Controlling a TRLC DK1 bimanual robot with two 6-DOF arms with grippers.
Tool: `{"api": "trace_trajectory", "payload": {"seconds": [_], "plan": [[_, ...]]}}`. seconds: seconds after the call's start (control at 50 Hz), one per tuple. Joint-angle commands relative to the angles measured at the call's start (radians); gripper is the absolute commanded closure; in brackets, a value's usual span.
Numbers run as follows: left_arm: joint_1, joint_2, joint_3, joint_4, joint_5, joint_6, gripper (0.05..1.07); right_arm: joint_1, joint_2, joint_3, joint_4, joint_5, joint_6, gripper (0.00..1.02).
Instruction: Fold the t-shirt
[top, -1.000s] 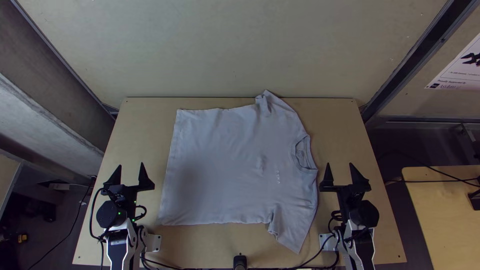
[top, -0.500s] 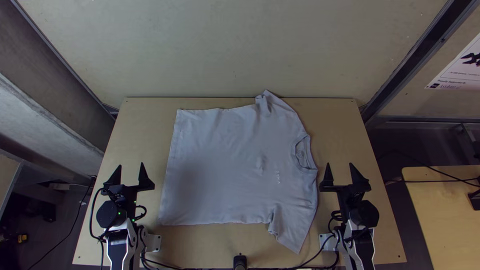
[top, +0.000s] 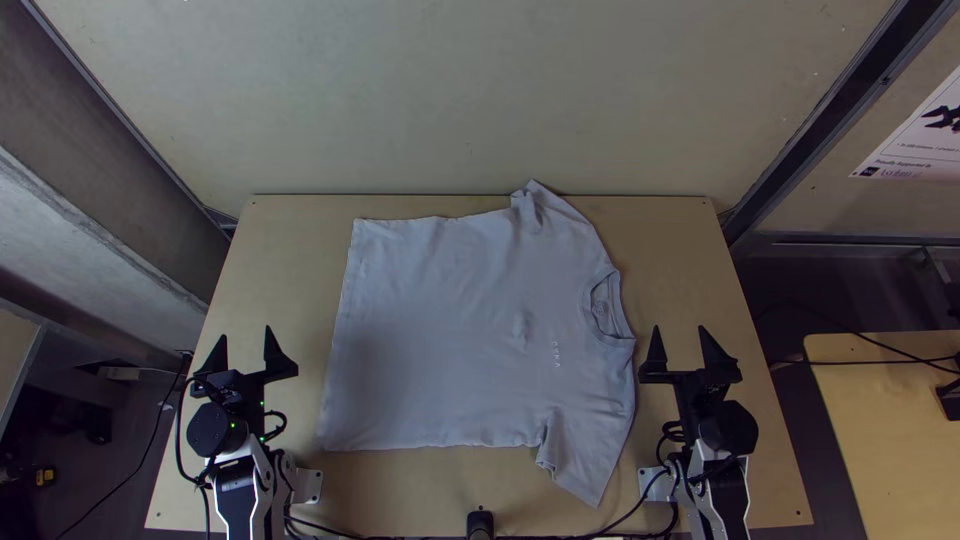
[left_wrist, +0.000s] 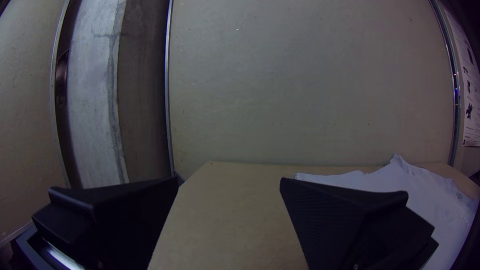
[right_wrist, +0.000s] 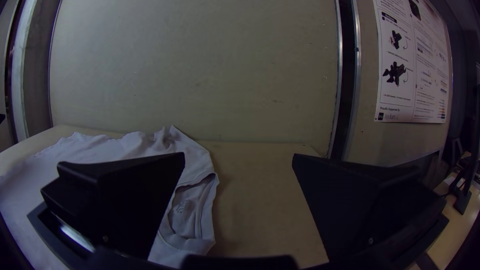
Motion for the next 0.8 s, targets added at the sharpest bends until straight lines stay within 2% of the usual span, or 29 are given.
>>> {"api": "trace_trajectory", "payload": {"seconds": [0.0,0.3,0.5,0.78], "plan": [[-0.009,-0.012,-0.046,-0.012,0.013,0.008,0.09,-0.015,-0.009,-0.004,-0.005,0.002,0.016,0.04],[-0.067,-0.009,0.065,-0.100,0.015,0.008,0.09,-0.007,0.009,0.114,-0.007,0.002,0.013,0.04],[-0.099,0.018,0.168,-0.072,0.015,0.008,0.09,-0.003,0.170,0.284,-0.002,0.002,0.000,0.04],[-0.144,0.364,0.497,-0.020,0.007,-0.009,0.09,0.003,0.485,0.607,-0.005,0.004,-0.006,0.04]]}}
